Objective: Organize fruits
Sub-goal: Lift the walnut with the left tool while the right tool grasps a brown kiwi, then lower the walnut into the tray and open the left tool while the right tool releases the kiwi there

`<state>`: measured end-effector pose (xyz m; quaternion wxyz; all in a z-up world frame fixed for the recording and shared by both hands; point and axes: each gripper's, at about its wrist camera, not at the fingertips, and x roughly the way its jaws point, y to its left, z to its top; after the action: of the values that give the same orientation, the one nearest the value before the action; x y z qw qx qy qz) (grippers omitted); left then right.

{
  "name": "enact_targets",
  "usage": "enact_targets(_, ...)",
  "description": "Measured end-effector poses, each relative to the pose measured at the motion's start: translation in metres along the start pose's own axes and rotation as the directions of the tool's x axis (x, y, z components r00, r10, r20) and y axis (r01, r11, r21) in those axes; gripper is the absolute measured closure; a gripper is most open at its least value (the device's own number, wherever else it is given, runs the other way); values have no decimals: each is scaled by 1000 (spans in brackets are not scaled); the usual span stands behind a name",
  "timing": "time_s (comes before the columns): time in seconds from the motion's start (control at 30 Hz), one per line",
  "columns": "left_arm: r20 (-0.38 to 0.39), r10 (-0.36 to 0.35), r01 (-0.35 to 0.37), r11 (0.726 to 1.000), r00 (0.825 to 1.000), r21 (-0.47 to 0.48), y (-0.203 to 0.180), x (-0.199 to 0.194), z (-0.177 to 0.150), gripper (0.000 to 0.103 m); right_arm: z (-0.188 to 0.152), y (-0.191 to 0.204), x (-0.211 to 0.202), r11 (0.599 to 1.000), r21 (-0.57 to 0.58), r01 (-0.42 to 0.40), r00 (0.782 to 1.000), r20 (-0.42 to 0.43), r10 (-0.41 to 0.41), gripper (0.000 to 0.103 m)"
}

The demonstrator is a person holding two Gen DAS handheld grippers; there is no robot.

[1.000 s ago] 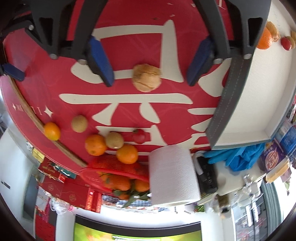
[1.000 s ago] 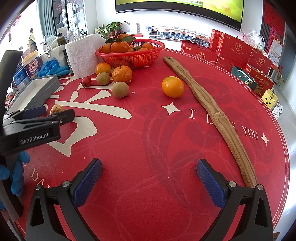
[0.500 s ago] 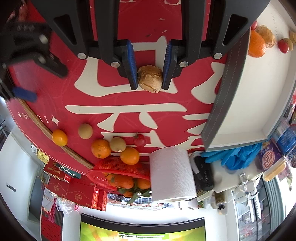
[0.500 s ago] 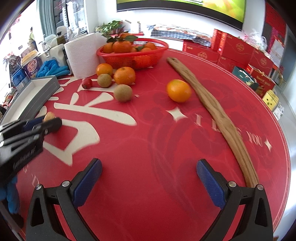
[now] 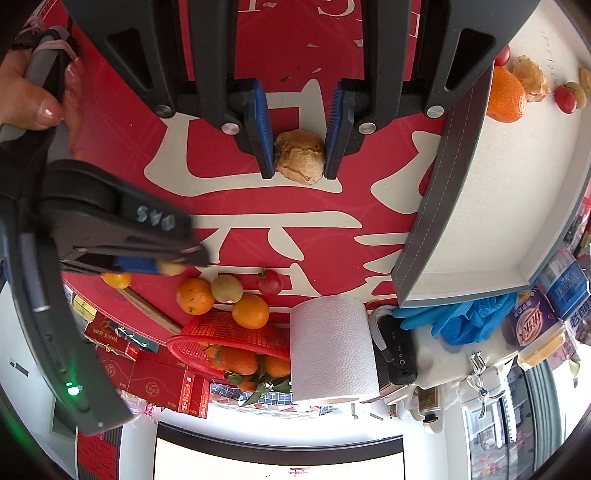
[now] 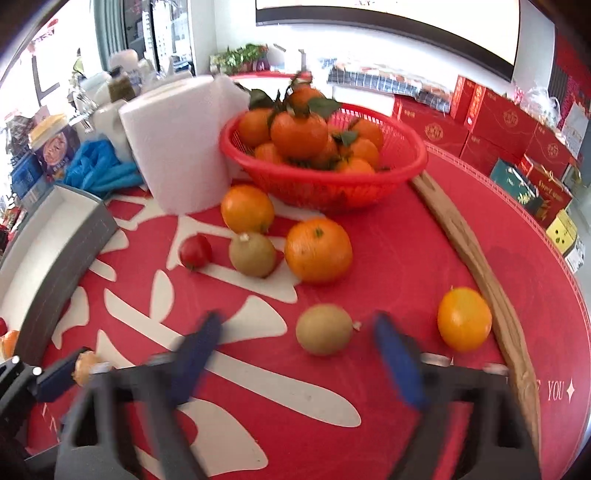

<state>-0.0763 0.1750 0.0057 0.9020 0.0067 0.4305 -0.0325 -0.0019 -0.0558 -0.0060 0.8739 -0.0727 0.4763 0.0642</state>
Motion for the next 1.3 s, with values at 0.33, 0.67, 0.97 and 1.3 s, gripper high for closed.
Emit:
enact_targets(0.33,38,-71,72,997,997,-36,13,-36,-5,76,-19,-25,-34,976,104,-191,981,-2,193,75)
enact_targets(0.67,122,-33,45,995,992,-93,58,-83,0,76,-21,-11,-63,968,102,-231,973,12,231,75)
enact_targets(0.97,142,84,-59,983,986,-175,122,-94,-10,76,-8,48,-68,959,15,-283,959,1,283,75)
enact_targets(1.3,93,174,-145,955,980,-258,177,-77,-30,76,12,135,-58,928,-102,-358,934,-31,357,75)
